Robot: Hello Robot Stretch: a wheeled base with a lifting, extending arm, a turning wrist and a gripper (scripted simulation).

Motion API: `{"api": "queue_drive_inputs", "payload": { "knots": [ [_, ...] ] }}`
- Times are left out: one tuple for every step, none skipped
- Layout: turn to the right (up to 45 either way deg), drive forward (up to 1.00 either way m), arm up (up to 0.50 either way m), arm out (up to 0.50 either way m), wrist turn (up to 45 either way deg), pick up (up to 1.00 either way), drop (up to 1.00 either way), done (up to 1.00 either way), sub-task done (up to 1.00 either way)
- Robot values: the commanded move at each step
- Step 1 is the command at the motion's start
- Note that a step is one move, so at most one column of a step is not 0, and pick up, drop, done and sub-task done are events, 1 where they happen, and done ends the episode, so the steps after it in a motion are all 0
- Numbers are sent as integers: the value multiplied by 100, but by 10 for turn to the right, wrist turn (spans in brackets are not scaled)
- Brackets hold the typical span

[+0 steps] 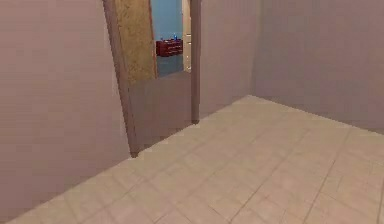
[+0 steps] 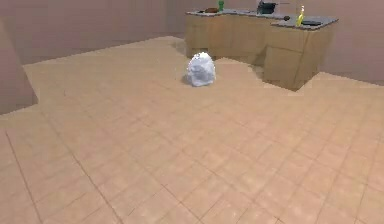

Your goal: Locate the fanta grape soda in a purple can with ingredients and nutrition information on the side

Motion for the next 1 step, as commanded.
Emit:
{"api": "queue_drive_inputs", "payload": {
  "knots": [
    [0,100,0,0,0,0,0,0,0]
  ]
}}
